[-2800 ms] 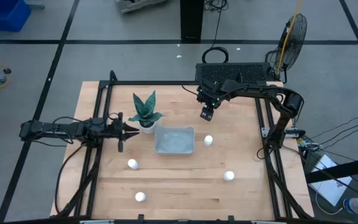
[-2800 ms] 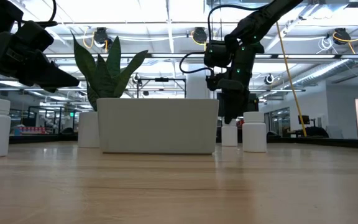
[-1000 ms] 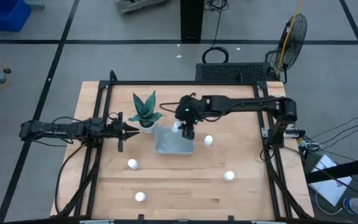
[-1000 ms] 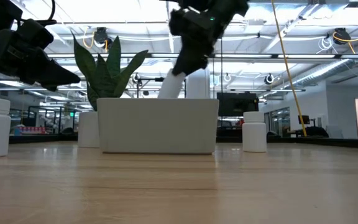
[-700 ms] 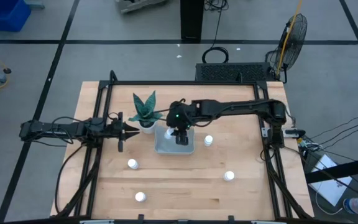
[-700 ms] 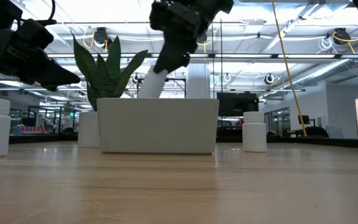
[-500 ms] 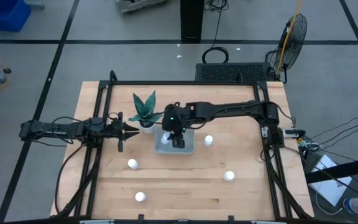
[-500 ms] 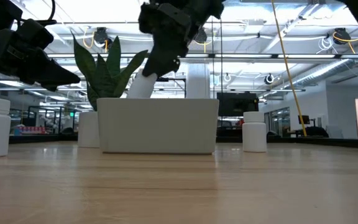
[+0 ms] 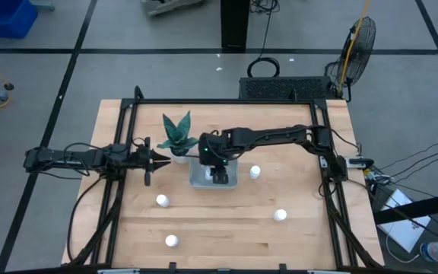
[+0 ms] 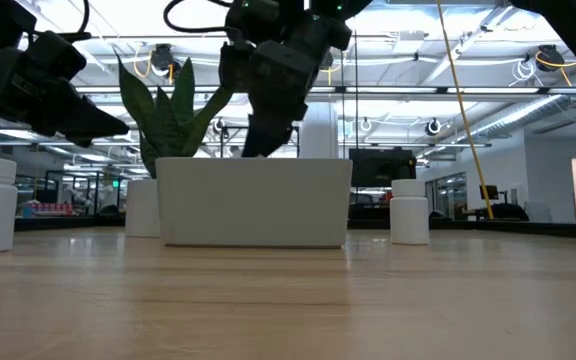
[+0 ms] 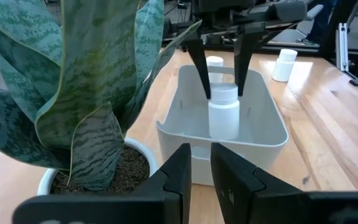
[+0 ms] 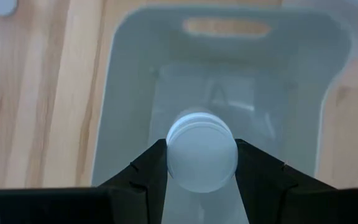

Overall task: Pick and place pill bottles into a basket
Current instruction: Put the white pill bottle into the gray bin

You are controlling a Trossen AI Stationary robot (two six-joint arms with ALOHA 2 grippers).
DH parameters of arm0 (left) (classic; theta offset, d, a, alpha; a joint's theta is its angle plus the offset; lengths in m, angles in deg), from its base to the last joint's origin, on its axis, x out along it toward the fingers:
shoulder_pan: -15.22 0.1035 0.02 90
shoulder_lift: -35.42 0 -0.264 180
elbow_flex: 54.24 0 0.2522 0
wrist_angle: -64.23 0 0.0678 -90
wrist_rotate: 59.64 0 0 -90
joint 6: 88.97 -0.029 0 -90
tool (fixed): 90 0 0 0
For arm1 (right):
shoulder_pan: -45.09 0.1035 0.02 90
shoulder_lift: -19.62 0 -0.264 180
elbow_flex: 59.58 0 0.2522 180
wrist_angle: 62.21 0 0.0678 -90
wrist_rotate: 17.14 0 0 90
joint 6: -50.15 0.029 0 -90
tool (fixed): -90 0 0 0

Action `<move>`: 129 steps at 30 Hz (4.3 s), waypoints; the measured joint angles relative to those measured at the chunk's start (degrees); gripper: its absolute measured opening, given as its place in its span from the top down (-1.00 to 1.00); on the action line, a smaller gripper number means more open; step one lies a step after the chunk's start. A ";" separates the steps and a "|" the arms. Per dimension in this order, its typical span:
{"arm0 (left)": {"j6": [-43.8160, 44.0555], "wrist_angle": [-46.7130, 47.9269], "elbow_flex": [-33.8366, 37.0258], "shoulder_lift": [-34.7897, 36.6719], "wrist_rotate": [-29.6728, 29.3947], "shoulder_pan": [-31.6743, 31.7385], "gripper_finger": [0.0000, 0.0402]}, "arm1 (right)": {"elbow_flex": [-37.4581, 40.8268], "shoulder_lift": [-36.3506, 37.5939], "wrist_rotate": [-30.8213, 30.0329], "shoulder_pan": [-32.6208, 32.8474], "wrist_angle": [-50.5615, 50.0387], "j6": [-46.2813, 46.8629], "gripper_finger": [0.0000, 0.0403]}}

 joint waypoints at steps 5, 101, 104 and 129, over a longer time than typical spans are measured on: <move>-0.06 -0.02 0.00 0.00 0.00 0.02 0.68 | 0.00 0.02 -0.19 -0.07 -2.08 0.02 0.28; 0.25 1.16 -0.09 -0.01 0.20 0.02 0.68 | 0.13 -0.21 -10.45 5.14 -1.53 -1.47 -0.45; 0.26 1.16 -0.09 -0.02 0.13 0.02 0.68 | 0.17 2.04 -14.19 5.51 -1.25 -1.81 -0.45; 1.41 1.15 -0.09 -0.02 0.65 0.01 0.68 | 24.47 33.01 -29.18 3.30 -16.57 24.48 -0.39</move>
